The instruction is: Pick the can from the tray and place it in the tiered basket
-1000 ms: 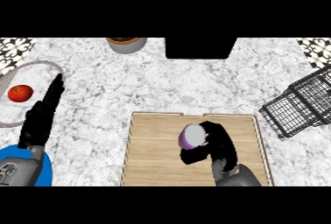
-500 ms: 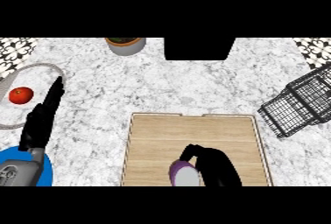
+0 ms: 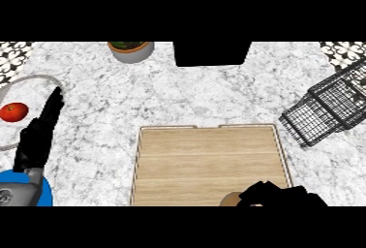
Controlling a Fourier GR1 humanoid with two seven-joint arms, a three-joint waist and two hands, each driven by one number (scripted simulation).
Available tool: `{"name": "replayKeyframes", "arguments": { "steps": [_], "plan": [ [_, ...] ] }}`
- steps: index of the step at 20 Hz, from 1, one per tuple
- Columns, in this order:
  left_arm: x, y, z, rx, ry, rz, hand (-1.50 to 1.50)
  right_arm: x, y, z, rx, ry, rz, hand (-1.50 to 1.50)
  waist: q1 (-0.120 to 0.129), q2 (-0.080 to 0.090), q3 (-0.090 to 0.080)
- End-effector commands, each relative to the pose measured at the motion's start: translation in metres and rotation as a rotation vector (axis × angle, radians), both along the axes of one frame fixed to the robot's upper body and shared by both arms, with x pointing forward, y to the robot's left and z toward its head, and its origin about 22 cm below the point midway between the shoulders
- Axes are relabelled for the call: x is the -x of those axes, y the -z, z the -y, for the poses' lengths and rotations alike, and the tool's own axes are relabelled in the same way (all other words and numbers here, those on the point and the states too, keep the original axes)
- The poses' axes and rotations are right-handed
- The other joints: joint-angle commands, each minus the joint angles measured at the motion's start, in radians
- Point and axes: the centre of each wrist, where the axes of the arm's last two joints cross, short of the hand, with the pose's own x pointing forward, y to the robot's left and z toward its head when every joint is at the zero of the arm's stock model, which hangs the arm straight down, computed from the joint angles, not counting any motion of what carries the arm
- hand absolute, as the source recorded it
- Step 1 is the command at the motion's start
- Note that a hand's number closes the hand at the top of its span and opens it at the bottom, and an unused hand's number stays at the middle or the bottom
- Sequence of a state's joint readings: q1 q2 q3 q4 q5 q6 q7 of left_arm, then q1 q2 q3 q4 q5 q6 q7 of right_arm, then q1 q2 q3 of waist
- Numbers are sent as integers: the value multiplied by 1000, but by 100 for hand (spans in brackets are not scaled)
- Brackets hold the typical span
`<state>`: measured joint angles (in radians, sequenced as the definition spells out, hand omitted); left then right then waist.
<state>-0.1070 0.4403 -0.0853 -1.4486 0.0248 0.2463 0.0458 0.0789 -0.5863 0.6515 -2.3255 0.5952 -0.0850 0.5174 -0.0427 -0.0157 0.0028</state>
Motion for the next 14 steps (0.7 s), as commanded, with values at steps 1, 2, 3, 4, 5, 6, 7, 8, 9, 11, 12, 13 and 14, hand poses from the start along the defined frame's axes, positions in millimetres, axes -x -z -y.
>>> {"name": "replayKeyframes", "arguments": {
  "steps": [1, 2, 3, 4, 5, 6, 7, 8, 9, 11, 12, 13, 14],
  "plan": [
    [6, 12, -2, -2, -15, -3, 0, 25, -51, 27, -94, 10, 186, 150, -2, 8, -1],
    [-1, -4, 2, -2, 2, -3, 0, 19, -55, 35, -84, 21, 203, 150, 3, 9, 0],
    [0, -4, -13, -3, -15, -4, 0, 24, -57, 40, -44, 19, 223, 150, -3, 8, -1],
    [-3, -9, 2, -14, 3, -3, 0, 12, -56, 47, -61, 68, 275, 150, 4, 9, 0],
    [1, 1, -6, -2, -5, 1, 0, 16, -67, 51, -43, 59, 284, 150, 0, 9, -2],
    [-9, -8, 2, -3, -4, 14, 0, 4, -73, 60, 6, 89, 312, 150, 7, 12, -2],
    [-5, 0, -3, 0, 14, 9, 0, -2, -70, 73, 61, 99, 338, 150, 4, 12, -1],
    [-1, 9, -1, -5, 1, 5, 0, -2, -85, 72, 57, 111, 338, 150, 11, 13, -3],
    [6, 0, 12, 2, 12, -5, 0, 2, -85, 76, 68, 106, 323, 150, 15, 8, -2],
    [-3, -2, -2, 0, 21, 8, 0, -17, -95, 94, 63, 90, 294, 150, 16, 12, -3],
    [-8, -2, 1, -11, 29, -2, 0, -26, -96, 103, 41, 85, 278, 150, 16, 14, -3],
    [-3, -6, 4, 15, 23, 2, 0, -26, -99, 107, 12, 74, 259, 150, 22, 11, -2],
    [-4, 2, 12, -15, 21, 0, 0, -31, -106, 112, -22, 95, 247, 150, 26, 13, -3]
  ]
}}
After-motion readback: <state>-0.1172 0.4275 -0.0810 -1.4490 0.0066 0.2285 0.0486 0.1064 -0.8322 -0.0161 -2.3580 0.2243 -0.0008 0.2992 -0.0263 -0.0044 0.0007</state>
